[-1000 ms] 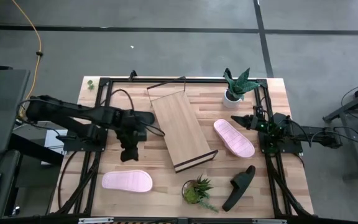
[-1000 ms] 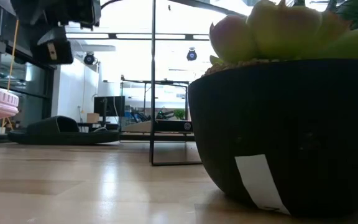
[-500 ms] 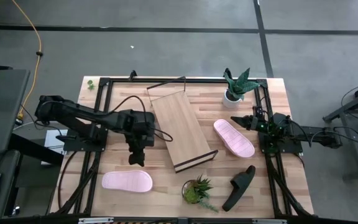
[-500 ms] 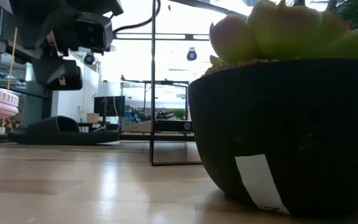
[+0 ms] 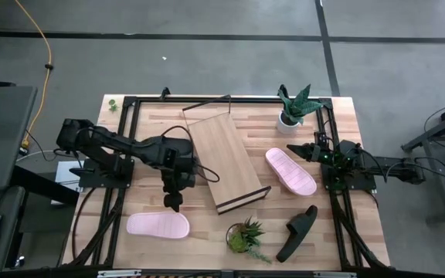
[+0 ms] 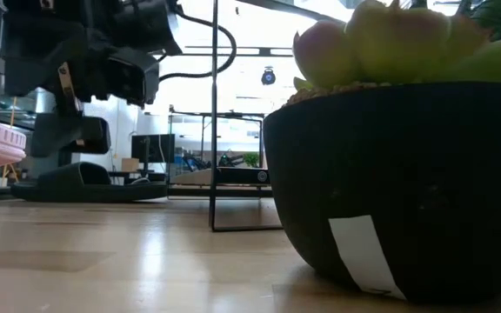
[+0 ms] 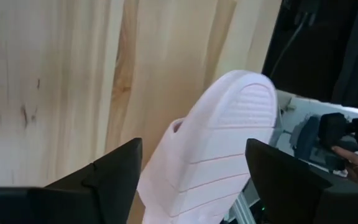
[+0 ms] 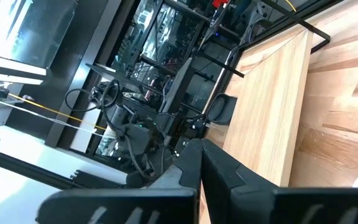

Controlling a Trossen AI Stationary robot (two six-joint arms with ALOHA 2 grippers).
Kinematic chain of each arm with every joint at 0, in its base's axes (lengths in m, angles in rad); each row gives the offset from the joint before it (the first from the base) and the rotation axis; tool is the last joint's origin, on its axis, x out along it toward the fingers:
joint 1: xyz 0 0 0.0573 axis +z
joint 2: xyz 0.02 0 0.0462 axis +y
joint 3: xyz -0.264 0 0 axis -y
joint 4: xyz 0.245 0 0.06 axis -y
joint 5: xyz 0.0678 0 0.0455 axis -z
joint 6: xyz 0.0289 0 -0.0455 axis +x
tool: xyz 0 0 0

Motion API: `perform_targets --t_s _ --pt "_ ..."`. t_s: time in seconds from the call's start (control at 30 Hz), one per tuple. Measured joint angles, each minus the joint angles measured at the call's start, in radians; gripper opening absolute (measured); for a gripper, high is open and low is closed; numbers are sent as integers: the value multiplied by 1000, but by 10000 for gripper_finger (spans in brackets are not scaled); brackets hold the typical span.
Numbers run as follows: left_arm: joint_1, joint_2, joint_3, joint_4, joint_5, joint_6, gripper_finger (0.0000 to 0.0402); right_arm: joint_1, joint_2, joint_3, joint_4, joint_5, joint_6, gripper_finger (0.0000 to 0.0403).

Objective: Pick and place slides into the shelf
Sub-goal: Put the left pink slides on the shelf

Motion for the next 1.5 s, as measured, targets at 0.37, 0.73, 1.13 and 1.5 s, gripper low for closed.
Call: perform_targets --t_s 0.37,0.73,1.13,1.5 --pt "0 65 1 138 93 9 281 0 0 0 0 0 0 0" --pt "-9 128 1 138 90 42 281 0 0 0 0 1 2 0" --pt "-114 174 1 165 115 57 280 0 1 0 0 2 0 0" --pt "-118 174 1 169 115 53 274 0 1 0 0 5 -4 0"
